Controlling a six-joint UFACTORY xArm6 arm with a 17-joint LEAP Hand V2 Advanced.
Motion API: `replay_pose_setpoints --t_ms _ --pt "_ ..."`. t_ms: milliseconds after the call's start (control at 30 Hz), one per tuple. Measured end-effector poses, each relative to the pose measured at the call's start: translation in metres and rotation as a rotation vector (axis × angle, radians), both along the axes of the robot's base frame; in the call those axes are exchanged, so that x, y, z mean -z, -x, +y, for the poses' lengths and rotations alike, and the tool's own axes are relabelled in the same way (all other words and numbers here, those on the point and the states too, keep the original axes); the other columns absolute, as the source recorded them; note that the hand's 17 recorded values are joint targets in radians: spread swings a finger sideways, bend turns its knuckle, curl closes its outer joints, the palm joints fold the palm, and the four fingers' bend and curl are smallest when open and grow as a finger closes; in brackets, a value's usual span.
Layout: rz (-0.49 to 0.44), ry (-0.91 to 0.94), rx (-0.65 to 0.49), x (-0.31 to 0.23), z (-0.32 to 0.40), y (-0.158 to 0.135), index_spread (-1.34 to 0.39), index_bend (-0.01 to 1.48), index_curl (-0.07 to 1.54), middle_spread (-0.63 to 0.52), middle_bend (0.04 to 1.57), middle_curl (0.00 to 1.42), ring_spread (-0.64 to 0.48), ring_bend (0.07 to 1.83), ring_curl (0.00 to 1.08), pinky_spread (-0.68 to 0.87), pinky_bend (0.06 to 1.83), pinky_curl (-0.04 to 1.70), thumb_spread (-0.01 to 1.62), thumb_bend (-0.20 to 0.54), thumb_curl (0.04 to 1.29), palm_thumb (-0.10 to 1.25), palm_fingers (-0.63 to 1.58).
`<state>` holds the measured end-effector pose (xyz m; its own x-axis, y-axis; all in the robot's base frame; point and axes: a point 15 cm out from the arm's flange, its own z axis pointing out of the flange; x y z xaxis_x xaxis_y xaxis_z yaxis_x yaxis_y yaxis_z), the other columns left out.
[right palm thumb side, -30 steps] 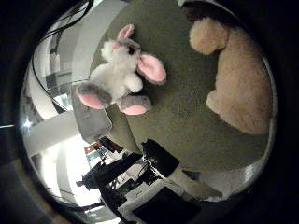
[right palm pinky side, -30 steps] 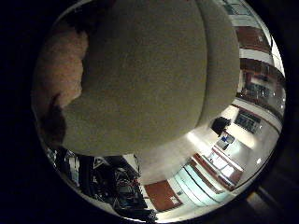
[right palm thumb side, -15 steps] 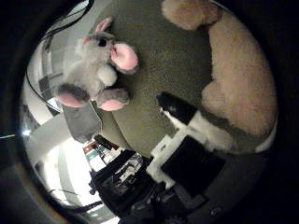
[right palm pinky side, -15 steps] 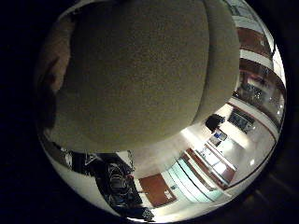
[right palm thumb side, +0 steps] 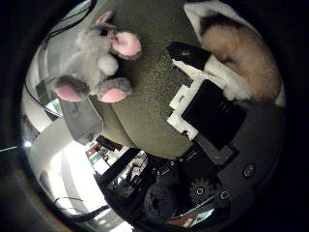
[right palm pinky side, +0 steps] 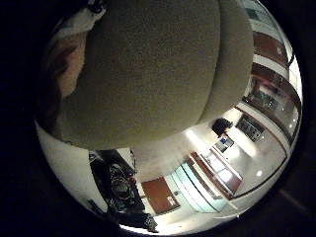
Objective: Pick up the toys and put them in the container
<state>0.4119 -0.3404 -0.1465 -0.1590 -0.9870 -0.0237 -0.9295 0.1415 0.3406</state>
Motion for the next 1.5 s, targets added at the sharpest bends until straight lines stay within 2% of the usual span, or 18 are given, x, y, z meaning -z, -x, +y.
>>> replay_pose_setpoints --t_ms 200,367,567,800,1000,1233,1500 --pt "-0.088 0.057 0.033 -0.06 -0.042 -0.017 -0.25 1.12 0.77 -0.13 1.29 0.73 -0.21 1.37 0.68 -0.18 1.54 0.5 1.04 -0.006 0.51 1.08 1.17" --pt "-0.15 0.086 0.031 -0.121 -0.063 -0.028 -0.23 1.14 0.76 -0.13 1.3 0.71 -0.19 1.39 0.68 -0.18 1.52 0.55 1.03 -0.009 0.57 1.09 1.17" --pt "-0.2 0.027 0.018 -0.192 -0.053 -0.037 -0.23 1.16 0.75 -0.12 1.32 0.7 -0.19 1.4 0.68 -0.18 1.5 0.61 1.02 -0.011 0.63 1.08 1.16" --pt "-0.223 0.009 -0.027 -0.271 -0.021 -0.031 -0.23 1.16 0.75 -0.12 1.33 0.69 -0.19 1.41 0.67 -0.18 1.47 0.67 1.01 -0.013 0.67 1.07 1.16" --pt "-0.263 -0.025 -0.11 -0.336 0.048 -0.032 -0.23 1.14 0.75 -0.12 1.34 0.68 -0.19 1.42 0.67 -0.19 1.45 0.72 1.01 -0.013 0.69 1.06 1.16" --pt "-0.32 -0.067 -0.282 -0.401 0.165 -0.027 -0.23 1.14 0.75 -0.12 1.35 0.67 -0.19 1.43 0.66 -0.19 1.42 0.76 1.0 -0.013 0.72 1.06 1.16" --pt "-0.339 -0.12 -0.455 -0.419 0.312 -0.007 -0.24 1.14 0.75 -0.12 1.35 0.67 -0.19 1.43 0.66 -0.2 1.39 0.8 0.99 -0.013 0.73 1.06 1.16"
